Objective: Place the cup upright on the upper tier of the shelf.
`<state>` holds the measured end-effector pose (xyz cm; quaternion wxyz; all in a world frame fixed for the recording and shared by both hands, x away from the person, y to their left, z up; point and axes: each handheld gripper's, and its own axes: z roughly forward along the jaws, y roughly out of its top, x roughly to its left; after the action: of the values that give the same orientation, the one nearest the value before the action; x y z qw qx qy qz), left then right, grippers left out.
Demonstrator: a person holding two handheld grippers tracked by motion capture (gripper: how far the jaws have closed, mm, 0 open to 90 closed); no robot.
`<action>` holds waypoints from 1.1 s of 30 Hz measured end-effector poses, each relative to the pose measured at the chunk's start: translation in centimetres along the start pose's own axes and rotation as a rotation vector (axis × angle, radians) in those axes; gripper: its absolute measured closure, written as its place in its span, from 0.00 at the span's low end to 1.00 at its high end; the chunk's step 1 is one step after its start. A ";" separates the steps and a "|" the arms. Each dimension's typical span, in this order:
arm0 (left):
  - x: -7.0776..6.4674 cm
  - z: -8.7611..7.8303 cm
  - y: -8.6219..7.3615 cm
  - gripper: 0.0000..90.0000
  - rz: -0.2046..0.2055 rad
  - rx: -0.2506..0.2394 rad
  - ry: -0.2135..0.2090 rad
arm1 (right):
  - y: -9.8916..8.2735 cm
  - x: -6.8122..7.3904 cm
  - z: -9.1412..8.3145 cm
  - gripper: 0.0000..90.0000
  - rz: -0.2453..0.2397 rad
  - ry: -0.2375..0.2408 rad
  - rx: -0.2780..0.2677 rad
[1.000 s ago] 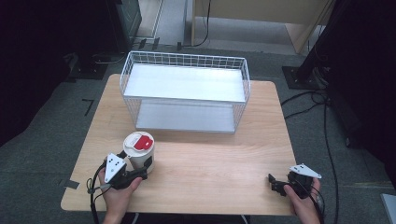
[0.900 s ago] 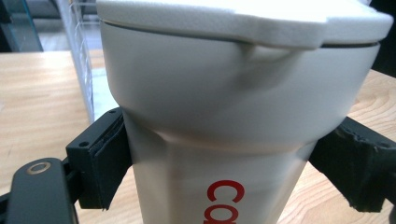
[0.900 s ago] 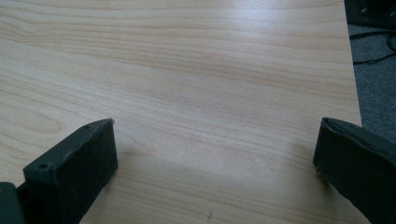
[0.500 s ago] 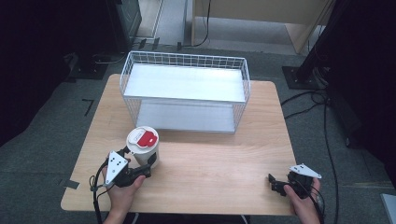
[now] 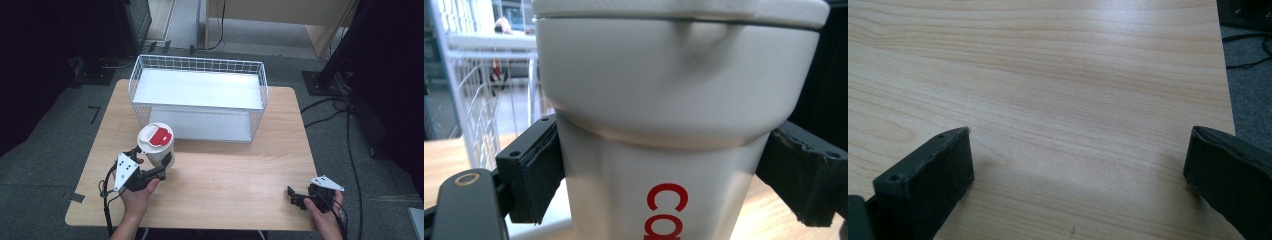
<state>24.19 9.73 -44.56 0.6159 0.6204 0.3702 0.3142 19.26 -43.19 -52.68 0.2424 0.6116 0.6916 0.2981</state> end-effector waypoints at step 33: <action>0.2 4.2 7.9 0.14 0.001 -0.187 -0.014 | 0.0 -0.1 0.0 0.00 0.001 0.005 -0.003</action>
<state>28.43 7.91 -36.87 0.6736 0.5627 0.3344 0.3432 19.24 -43.27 -52.67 0.2412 0.6110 0.6915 0.3007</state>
